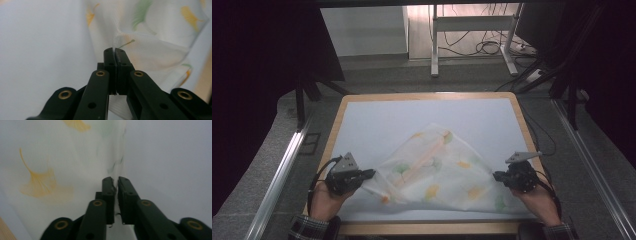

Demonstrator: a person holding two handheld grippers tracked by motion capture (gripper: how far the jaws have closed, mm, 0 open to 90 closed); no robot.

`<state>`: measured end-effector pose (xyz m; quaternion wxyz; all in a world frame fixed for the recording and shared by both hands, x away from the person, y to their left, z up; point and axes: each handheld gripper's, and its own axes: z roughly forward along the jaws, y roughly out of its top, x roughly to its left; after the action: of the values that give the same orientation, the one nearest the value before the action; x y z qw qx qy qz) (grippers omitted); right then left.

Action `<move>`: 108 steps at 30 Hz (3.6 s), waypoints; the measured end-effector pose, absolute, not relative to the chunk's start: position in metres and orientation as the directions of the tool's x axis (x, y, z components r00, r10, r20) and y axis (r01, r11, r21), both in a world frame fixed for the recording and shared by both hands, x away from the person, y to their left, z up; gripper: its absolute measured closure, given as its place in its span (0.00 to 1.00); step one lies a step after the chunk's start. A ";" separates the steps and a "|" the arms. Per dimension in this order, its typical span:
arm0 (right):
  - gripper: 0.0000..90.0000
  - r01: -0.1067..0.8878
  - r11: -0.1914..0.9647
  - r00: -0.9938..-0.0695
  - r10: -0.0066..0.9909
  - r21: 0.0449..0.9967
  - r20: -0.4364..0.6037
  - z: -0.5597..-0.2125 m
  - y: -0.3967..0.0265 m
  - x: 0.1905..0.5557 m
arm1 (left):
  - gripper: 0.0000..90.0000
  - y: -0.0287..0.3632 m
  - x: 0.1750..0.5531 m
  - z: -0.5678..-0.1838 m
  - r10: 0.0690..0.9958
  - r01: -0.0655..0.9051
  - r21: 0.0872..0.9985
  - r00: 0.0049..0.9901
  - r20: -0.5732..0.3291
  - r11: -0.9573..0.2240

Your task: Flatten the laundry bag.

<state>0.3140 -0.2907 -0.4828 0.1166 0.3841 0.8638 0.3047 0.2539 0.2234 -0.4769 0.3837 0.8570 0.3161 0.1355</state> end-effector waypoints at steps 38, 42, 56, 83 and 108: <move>0.99 0.557 0.612 -0.696 0.713 0.562 -0.088 -0.488 -0.131 0.493 | 0.99 0.231 0.330 -0.510 0.767 0.669 0.548 0.637 -0.076 -0.502; 0.99 0.538 0.563 -0.647 0.753 0.627 -0.120 -0.461 -0.132 0.514 | 0.99 0.235 0.375 -0.489 0.828 0.635 0.628 0.560 0.026 -0.449; 0.99 0.408 0.379 -0.685 0.729 0.831 0.004 -0.376 -0.182 0.436 | 0.99 0.241 0.320 -0.425 0.776 0.409 0.784 0.615 0.141 -0.467; 0.83 0.599 0.451 -0.685 0.717 0.661 0.131 -0.476 -0.294 0.249 | 0.32 0.256 0.288 -0.401 0.703 0.432 0.740 0.707 0.077 -0.515; 0.60 0.613 0.433 -0.645 0.758 0.661 0.102 -0.497 -0.244 0.363 | 0.37 0.073 0.398 -0.461 0.515 0.443 0.668 0.851 -0.103 -0.598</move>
<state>0.3632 -0.2443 -0.4966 0.1053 0.4081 0.8398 0.3421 0.3982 0.0728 -0.4613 0.3593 0.8924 0.2684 0.0506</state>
